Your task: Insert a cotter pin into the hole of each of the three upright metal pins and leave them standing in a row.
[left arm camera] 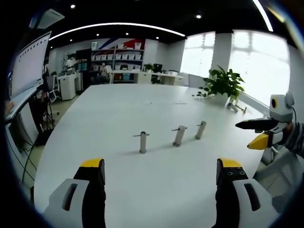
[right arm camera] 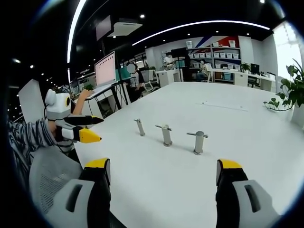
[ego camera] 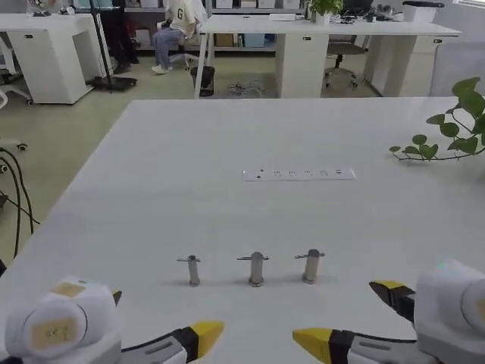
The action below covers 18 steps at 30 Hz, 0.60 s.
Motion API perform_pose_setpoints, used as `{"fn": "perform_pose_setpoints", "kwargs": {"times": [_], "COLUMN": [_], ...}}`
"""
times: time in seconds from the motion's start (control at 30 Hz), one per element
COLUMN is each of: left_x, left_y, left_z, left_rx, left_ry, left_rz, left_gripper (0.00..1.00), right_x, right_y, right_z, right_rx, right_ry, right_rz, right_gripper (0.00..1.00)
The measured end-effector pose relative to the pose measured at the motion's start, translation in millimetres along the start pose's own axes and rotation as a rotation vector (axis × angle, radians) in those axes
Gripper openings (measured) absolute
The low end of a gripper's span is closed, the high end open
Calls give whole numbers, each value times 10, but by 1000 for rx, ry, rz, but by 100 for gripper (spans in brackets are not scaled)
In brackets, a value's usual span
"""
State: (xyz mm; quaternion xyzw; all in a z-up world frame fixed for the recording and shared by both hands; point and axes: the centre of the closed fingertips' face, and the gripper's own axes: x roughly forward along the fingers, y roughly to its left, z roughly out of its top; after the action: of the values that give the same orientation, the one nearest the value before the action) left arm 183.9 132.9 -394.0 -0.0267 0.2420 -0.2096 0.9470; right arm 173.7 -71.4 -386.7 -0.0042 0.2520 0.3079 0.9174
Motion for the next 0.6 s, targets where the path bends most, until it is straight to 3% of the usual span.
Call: {"fn": "perform_pose_setpoints", "kwargs": {"times": [0.6], "left_x": [30], "left_y": [3], "left_z": [-14], "left_rx": [-5], "left_ry": [4], "left_rz": [-5], "left_gripper": [94], "right_x": [6], "right_y": [-31], "right_z": [-48], "right_rx": [-1], "right_ry": [19], "right_rz": [-5], "right_gripper": [89]}}
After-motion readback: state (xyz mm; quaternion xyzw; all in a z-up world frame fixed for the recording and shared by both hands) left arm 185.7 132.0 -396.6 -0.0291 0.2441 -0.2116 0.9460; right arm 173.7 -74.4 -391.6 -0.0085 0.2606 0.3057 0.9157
